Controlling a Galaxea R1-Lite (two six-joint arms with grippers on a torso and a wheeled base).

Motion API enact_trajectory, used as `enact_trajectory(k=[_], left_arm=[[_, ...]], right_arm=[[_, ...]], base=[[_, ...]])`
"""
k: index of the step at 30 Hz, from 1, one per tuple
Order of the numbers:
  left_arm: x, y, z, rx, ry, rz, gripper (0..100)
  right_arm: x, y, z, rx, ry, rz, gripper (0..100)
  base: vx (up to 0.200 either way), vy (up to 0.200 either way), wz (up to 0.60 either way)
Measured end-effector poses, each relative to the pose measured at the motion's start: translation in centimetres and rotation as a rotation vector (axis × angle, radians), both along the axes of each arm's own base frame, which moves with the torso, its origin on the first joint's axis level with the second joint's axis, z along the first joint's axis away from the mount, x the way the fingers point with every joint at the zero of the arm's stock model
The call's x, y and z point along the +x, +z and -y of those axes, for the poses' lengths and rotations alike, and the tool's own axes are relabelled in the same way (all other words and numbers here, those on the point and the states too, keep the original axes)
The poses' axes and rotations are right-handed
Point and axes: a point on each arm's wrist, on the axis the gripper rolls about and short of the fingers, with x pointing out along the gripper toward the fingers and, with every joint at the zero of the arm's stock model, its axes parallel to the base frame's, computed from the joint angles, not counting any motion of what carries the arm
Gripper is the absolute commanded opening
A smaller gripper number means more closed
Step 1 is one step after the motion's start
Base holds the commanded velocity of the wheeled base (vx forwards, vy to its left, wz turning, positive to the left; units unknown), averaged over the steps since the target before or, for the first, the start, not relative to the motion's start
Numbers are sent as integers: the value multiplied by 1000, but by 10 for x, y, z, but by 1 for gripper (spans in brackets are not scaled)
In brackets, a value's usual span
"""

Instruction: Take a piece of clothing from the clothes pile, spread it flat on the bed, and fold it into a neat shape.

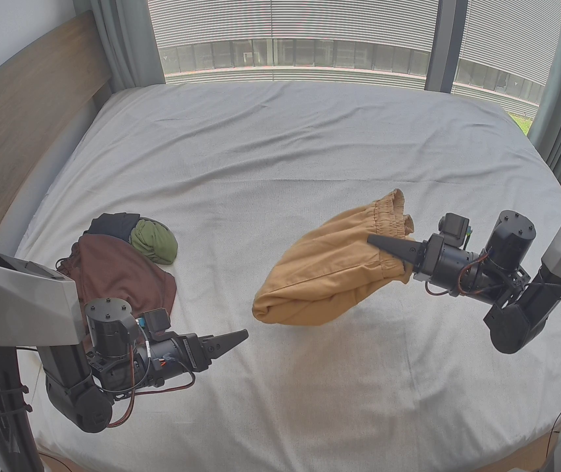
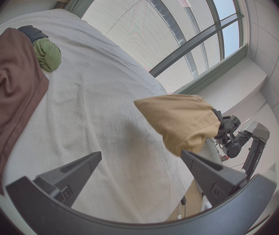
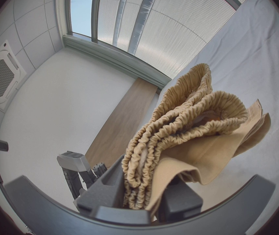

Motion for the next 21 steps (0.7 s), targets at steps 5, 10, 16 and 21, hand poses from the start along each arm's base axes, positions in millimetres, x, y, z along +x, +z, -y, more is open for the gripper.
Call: enact_trajectory(k=[5,10,16,21], left_arm=[[0,0,0,0,0,0,100],[-1,0,1,0,-4,-1,100],[-1,1,1,-1,-3,1,100],[-1,1,1,-1,-4,2,100]], right_arm=[[15,11,-4,23,2,16,0],[37,18,-10,37,3,39,0],[66,19,-18,36,1,26,0],[86,21,-25,32,2,11,0]], base=[[0,0,0],[0,0,0],[0,0,0],[0,0,0]])
